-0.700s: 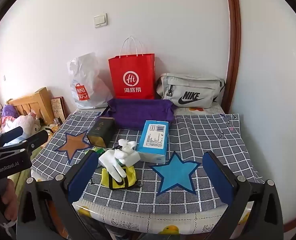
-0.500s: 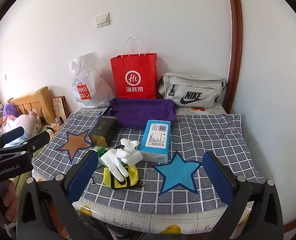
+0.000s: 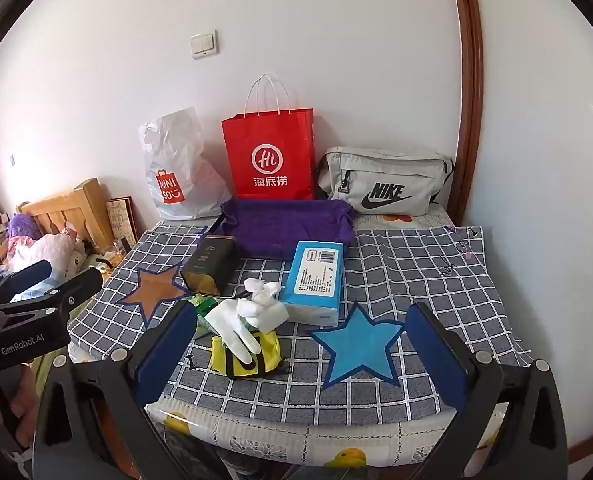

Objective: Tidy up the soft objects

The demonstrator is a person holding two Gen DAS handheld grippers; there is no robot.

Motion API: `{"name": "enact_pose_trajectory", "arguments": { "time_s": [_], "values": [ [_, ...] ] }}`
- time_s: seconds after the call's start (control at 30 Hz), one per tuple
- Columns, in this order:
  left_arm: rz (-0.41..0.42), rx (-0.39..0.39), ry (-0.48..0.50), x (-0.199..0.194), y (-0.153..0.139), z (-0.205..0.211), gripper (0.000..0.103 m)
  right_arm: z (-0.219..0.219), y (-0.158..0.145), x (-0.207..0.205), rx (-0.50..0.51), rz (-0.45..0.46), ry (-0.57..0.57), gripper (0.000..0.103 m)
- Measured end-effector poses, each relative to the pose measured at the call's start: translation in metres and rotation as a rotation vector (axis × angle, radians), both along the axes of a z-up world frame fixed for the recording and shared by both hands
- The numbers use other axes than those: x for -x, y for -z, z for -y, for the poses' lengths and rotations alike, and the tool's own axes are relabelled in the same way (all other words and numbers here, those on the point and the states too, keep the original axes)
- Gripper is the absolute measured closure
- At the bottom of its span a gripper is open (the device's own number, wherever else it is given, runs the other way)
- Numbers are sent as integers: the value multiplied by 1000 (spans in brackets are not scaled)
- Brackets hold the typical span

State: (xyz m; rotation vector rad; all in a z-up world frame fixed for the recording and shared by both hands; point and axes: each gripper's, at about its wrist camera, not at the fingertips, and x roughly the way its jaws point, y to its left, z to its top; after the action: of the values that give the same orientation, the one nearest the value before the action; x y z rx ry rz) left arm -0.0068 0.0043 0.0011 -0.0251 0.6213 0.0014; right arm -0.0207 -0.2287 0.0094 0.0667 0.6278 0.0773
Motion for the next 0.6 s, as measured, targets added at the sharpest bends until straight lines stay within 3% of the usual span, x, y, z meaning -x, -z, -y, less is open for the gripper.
{"name": "enact_pose_trajectory", "arguments": {
  "time_s": [0.6],
  "values": [
    [3,-10,10,2,-5,7,0,-1,-4,6,-4,13,-5,0]
  ]
}}
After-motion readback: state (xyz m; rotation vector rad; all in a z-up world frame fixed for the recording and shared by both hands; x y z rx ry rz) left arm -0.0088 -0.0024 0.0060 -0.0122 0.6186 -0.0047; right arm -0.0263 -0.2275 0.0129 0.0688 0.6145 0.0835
